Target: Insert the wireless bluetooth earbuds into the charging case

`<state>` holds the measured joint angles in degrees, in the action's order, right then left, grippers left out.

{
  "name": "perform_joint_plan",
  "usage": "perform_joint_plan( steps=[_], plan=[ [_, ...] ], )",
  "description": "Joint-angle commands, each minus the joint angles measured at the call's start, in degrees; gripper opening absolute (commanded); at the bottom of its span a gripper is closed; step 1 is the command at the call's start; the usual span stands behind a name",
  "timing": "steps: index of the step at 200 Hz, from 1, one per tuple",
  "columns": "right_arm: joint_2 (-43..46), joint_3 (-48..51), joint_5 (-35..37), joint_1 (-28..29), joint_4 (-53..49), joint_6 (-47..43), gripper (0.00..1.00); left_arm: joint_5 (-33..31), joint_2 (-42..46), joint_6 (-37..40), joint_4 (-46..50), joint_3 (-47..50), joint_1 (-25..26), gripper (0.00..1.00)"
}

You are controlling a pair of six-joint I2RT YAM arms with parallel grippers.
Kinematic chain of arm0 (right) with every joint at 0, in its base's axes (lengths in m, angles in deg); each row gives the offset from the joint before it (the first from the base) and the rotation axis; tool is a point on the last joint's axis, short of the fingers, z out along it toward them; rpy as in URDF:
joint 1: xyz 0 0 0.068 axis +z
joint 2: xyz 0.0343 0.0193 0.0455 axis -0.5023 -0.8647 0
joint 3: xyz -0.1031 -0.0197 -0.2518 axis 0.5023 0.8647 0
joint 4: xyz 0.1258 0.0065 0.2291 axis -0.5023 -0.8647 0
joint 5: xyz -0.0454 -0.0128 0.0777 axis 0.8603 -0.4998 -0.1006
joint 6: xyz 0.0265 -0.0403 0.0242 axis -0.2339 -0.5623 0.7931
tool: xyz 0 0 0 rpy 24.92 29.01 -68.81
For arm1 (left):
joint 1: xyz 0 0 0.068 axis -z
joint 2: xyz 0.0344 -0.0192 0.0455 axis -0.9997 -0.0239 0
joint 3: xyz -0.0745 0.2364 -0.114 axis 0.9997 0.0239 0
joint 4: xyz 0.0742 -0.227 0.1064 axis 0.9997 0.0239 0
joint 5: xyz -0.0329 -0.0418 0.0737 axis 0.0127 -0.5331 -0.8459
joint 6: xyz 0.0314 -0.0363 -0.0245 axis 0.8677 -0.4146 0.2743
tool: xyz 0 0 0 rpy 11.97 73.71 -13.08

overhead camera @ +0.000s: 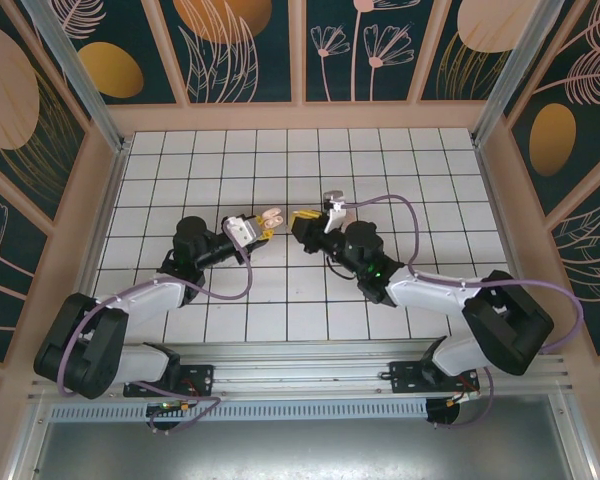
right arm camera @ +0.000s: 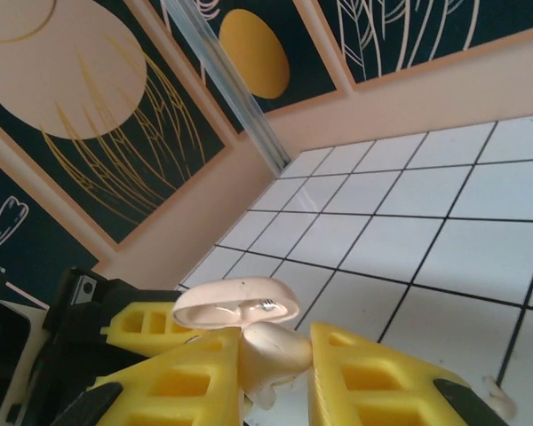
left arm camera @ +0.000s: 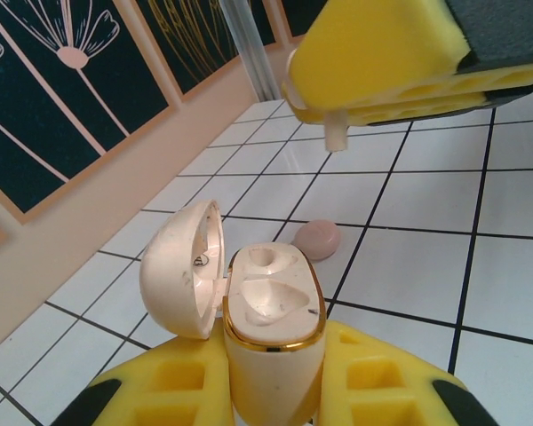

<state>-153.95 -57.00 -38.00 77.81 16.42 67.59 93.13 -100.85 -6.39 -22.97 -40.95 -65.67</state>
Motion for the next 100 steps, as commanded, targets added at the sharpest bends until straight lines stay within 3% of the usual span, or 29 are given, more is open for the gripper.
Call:
perform_joint_plan(
  steps=[1, 100],
  plan=[
    [-2.67, -2.09, 0.50, 0.68, 6.44, -0.96, 0.22, 1.64, 1.41, 0.63, -3.63, 0.44, 0.32, 0.08],
    [-8.41, -5.37, -1.15, 0.58, 10.07, 0.61, 0.22, 2.45, 2.51, -0.60, -4.33, 0.28, 0.42, 0.08]
  ],
)
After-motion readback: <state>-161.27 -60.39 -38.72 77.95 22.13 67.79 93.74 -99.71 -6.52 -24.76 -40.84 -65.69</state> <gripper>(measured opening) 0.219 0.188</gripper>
